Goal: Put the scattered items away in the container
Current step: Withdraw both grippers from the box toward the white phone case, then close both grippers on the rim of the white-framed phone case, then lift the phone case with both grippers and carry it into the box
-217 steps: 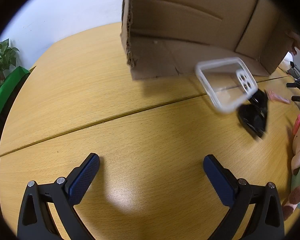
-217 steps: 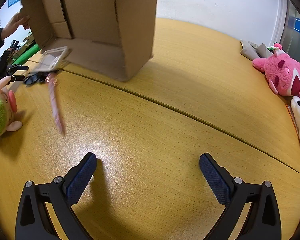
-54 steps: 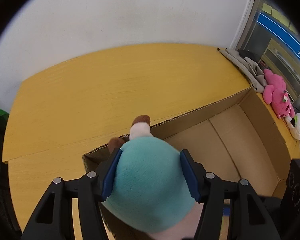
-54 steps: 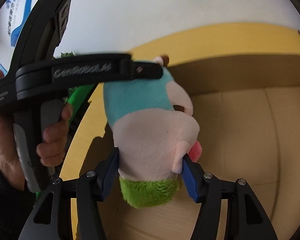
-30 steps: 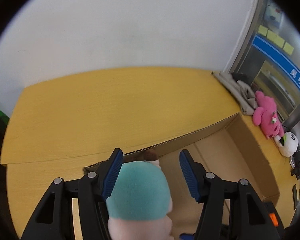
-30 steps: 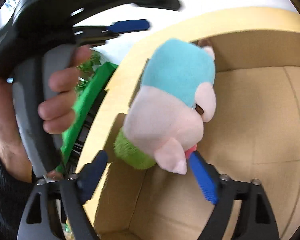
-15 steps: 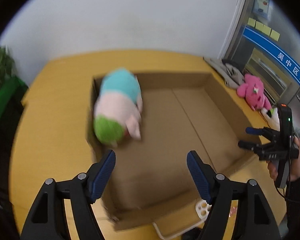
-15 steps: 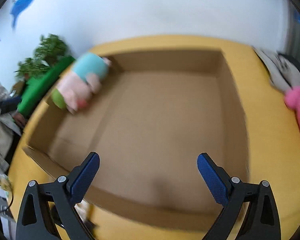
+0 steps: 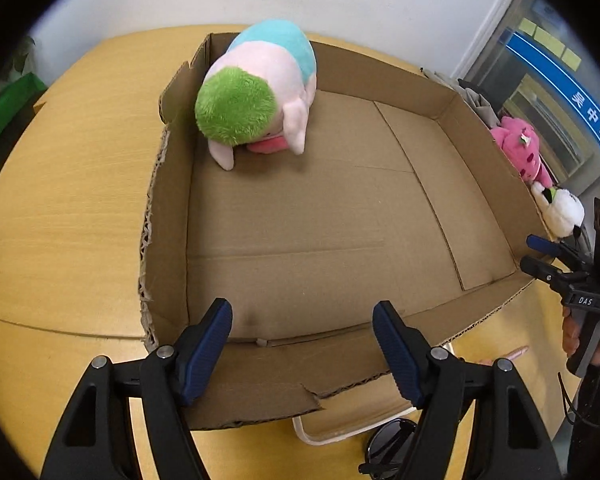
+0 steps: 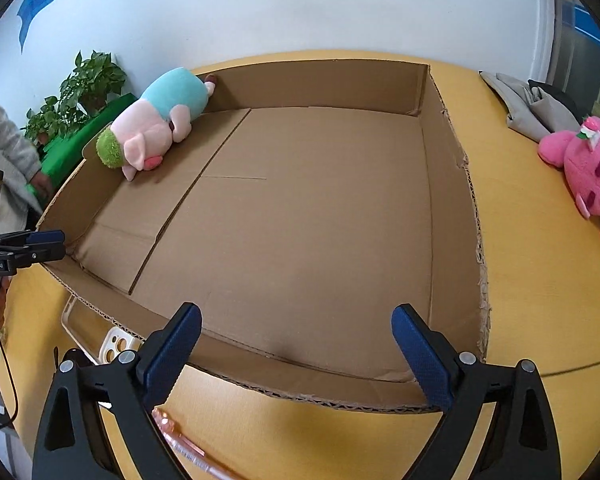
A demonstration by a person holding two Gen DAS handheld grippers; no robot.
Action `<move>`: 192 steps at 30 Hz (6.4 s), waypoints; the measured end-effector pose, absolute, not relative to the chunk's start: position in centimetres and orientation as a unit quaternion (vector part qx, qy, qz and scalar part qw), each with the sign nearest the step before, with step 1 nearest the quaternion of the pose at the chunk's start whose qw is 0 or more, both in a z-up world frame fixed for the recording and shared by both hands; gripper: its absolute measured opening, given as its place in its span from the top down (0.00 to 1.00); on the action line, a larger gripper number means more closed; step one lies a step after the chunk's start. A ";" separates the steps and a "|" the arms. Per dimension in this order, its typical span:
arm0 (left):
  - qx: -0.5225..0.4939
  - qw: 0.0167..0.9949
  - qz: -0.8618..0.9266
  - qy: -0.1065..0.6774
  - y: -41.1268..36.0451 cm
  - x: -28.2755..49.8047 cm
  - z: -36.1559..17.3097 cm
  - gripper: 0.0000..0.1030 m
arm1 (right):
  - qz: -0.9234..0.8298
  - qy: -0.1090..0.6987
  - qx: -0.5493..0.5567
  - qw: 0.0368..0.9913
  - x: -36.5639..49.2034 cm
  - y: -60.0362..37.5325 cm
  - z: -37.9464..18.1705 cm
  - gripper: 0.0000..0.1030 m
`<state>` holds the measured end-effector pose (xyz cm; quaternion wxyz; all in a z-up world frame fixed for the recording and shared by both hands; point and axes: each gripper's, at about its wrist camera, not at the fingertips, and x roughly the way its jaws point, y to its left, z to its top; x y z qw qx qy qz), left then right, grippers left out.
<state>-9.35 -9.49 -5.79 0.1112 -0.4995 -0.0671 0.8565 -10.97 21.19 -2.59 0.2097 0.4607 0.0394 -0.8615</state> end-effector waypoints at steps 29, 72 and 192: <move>-0.357 0.080 0.929 -0.046 -2.7 4.8 0.1 0.21 | -0.900 0.056 0.335 0.274 3.5 16.2 1.4 0.00; -0.411 0.085 0.902 -0.099 -4.9 2.9 -3.7 0.21 | -0.891 0.041 0.366 0.266 3.1 15.5 -0.3 0.00; -0.405 0.124 0.902 -0.086 -2.9 -25.6 3.6 0.95 | -0.900 0.074 0.382 0.199 -26.0 12.0 5.8 0.90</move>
